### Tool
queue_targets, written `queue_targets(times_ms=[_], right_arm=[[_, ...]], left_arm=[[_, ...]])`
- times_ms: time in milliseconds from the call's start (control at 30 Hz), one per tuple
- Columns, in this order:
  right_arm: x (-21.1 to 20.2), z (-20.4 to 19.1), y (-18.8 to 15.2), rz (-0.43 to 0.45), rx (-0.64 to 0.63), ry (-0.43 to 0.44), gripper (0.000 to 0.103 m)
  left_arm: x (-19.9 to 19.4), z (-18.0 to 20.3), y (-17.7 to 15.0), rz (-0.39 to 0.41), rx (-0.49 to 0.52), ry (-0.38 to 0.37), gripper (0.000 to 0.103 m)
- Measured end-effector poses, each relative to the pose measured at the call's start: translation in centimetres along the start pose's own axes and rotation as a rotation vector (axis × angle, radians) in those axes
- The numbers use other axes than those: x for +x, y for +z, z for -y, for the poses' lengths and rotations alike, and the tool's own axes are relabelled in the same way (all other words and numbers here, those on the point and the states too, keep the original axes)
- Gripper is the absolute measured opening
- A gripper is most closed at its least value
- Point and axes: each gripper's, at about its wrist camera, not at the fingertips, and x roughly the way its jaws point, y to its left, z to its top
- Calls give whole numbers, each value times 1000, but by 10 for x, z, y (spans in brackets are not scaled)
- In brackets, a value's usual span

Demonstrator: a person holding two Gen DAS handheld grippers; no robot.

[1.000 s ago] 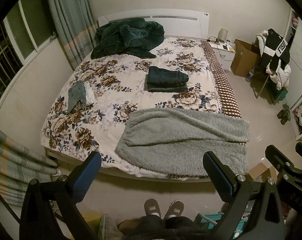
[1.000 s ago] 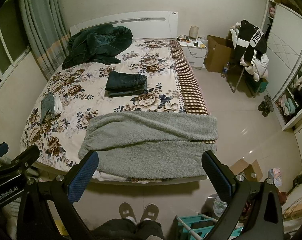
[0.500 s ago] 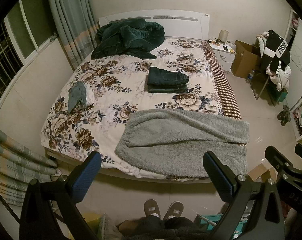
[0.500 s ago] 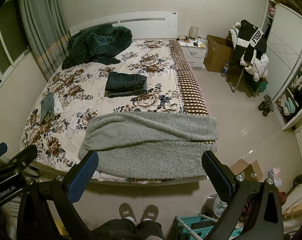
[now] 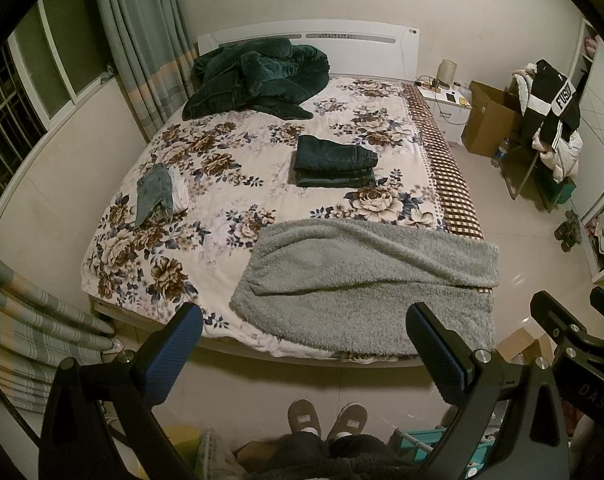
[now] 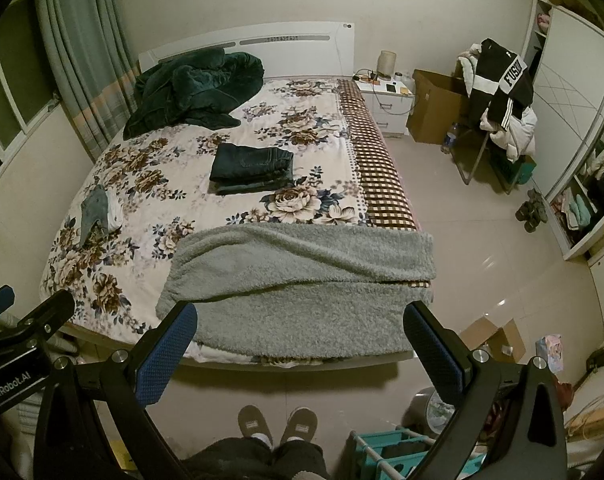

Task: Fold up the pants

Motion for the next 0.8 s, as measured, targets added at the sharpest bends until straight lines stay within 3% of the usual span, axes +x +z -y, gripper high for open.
queue_targets(times_ms=[733,800], right_arm=[[-3,-4,4,-10,2,5,103],[16,10,-13,-18,8,9,103]], left_arm=[[1,1,0,-3,-5,0,103],[3,0,2,3,-14,6,103]])
